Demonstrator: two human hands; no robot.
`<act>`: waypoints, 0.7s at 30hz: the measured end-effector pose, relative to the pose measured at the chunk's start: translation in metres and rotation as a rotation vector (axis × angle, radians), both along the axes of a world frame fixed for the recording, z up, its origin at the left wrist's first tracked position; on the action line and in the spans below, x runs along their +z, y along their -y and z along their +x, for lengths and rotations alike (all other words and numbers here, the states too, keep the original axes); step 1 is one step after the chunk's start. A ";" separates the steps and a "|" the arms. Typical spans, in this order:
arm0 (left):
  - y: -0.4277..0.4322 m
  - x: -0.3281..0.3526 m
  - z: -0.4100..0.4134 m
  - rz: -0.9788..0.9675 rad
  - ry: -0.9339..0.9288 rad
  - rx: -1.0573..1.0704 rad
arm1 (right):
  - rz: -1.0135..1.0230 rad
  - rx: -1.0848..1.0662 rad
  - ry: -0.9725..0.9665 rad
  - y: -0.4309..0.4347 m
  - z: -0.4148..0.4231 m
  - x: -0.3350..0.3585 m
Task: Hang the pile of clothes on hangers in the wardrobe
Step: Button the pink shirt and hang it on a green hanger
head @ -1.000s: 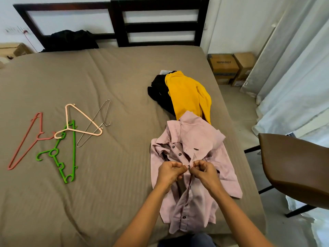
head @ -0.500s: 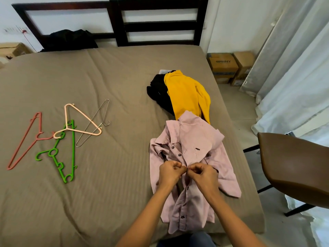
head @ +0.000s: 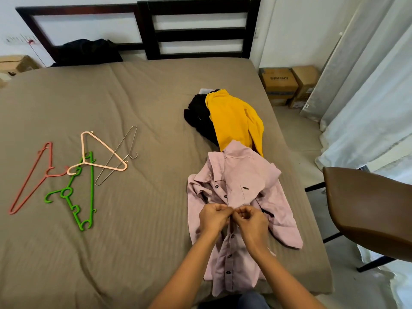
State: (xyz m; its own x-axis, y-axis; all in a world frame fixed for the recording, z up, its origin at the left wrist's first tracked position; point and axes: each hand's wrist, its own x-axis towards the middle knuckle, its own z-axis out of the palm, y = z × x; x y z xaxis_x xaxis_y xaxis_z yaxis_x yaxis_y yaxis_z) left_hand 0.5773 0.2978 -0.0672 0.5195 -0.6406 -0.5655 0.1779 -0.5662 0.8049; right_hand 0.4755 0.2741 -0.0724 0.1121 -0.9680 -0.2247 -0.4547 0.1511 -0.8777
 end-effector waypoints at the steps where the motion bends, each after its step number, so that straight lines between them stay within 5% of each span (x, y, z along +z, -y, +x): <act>1: -0.001 -0.001 -0.001 0.001 -0.006 0.023 | -0.043 0.011 -0.058 -0.001 0.001 0.000; 6: -0.001 -0.002 -0.007 0.013 -0.063 0.070 | -0.304 0.097 -0.308 -0.008 0.005 -0.004; 9: 0.000 0.002 -0.008 -0.021 -0.173 0.081 | -0.445 0.101 -0.290 -0.011 0.003 -0.004; 18: -0.003 -0.002 -0.008 -0.009 -0.310 0.006 | -0.104 -0.127 0.069 -0.012 0.005 -0.007; 21: -0.005 -0.001 -0.007 -0.033 -0.291 -0.003 | -0.186 -0.072 -0.025 -0.012 0.005 -0.007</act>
State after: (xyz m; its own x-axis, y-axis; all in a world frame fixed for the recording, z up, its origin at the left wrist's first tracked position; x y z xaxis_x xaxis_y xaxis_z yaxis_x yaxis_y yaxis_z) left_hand 0.5699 0.3028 -0.0687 0.3369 -0.6626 -0.6690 0.4025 -0.5410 0.7385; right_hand 0.4801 0.2860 -0.0797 0.0374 -0.9984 -0.0433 -0.4705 0.0206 -0.8822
